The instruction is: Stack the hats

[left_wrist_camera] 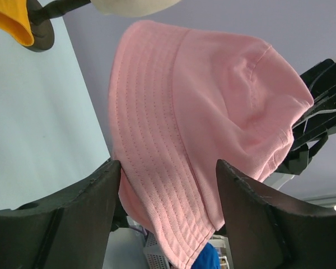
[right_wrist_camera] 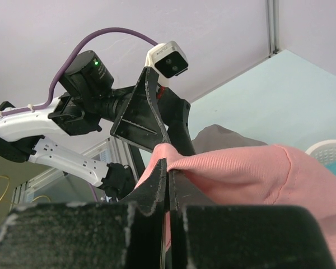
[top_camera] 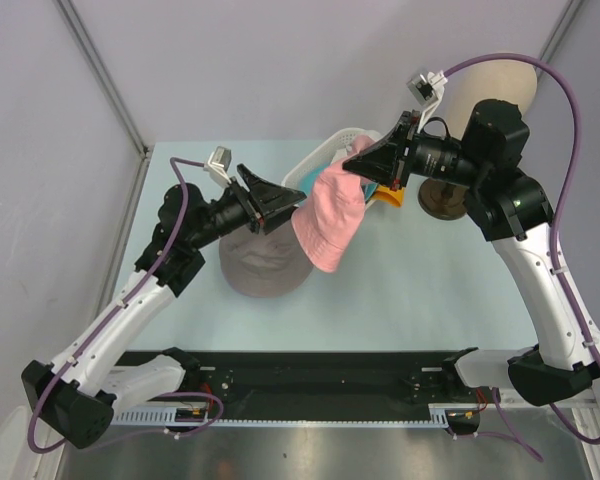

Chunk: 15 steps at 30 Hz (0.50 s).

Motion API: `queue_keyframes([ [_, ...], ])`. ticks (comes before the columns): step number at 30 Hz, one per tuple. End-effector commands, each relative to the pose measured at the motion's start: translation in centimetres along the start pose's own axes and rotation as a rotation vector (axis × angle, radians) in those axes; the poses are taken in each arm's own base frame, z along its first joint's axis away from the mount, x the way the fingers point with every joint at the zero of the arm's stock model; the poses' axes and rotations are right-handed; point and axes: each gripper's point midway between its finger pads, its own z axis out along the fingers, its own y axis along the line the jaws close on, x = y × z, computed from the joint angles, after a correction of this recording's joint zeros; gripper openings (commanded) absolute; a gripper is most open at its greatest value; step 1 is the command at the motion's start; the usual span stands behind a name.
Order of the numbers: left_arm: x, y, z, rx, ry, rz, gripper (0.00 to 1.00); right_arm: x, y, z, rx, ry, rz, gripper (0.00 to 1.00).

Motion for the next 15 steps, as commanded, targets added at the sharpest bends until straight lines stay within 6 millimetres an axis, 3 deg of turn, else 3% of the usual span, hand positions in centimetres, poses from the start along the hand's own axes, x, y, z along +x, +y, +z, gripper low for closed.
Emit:
queue_keyframes([
  [1,0.9,-2.2,-0.8,0.084,0.029,-0.038,0.72,-1.0,0.3,-0.2,-0.003,-0.027,-0.037,0.00],
  [9,-0.6,-3.7,-1.0,0.157,-0.056,-0.054,0.51,0.6,-0.7,0.3,0.007,0.005,-0.001,0.00],
  [15,-0.6,-4.5,-1.0,0.185,-0.056,-0.043,0.47,1.5,-1.4,0.5,0.022,0.021,0.013,0.00],
])
